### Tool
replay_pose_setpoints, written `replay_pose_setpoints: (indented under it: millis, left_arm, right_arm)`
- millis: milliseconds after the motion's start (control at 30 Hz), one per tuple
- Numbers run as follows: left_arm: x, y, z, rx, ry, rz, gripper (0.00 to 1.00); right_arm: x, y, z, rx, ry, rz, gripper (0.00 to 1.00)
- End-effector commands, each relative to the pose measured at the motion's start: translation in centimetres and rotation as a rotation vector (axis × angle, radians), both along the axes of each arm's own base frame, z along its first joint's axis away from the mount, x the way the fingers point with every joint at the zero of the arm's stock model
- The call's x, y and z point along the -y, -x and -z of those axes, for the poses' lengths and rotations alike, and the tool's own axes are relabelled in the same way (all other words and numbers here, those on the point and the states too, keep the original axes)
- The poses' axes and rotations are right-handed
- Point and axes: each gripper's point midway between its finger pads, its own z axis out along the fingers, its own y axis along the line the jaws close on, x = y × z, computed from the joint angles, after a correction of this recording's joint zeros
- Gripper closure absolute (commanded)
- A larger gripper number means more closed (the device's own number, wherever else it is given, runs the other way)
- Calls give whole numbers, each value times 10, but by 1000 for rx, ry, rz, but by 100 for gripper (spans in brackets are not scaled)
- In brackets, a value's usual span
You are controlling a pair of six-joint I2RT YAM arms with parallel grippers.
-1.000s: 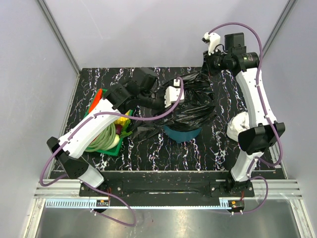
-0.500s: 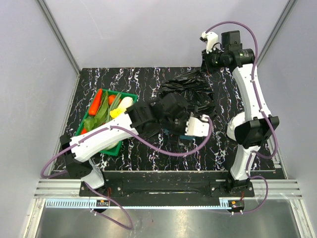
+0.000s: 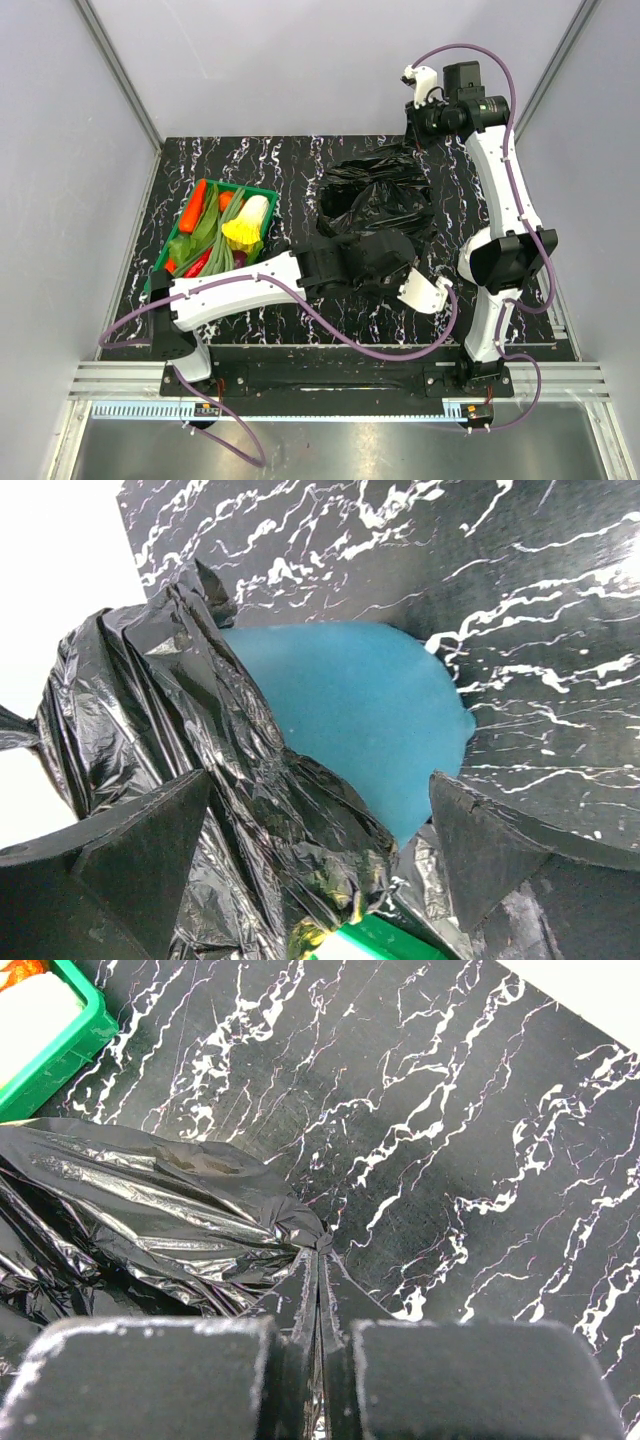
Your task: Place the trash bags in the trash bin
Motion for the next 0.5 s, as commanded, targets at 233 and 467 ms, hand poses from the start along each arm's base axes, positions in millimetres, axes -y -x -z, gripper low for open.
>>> replay_pose_setpoints:
  millis: [233,467]
  left_arm:
    - [18,-28,-14,203,26,-33,23]
    - [20,-21,-31,231,30,-34,24]
  right_arm:
    - [-3,-2,-13,39,10,-13,97]
    - [-4,-5,-12,43,9,-15,98]
